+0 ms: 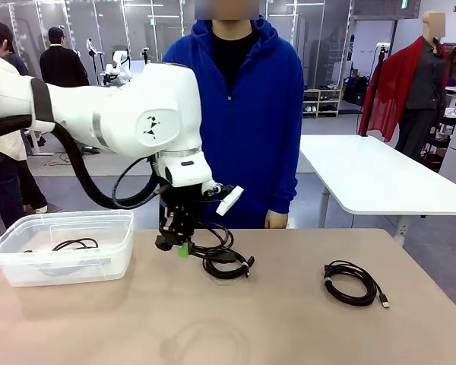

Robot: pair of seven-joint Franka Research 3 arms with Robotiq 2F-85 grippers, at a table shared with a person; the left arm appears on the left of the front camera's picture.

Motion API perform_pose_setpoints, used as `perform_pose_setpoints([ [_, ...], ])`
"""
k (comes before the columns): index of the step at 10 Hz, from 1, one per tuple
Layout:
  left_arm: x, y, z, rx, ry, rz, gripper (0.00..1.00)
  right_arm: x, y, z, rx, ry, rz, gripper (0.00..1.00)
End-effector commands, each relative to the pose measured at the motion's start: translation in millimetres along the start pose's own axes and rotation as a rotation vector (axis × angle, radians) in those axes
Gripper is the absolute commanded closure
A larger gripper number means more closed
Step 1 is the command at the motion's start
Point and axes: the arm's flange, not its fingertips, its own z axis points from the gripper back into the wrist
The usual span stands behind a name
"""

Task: Organize and store the cables.
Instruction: Place the Power Cable into the Organizing box.

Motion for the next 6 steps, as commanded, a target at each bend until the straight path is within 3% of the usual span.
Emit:
perform_pose_setpoints([
  [1,-21,-23,6,0.003,0.011,-0.012,1.00,0,-1,1,0.000,-0.012,0.016,0.00],
  [3,-48,-35,15,0.030,0.021,-0.030,1.00,0,-1,1,0.000,-0.012,0.016,0.00],
  [6,-100,-41,28,0.048,-0.033,0.071,1.00,0,-1,1,0.000,-0.012,0.016,0.00],
])
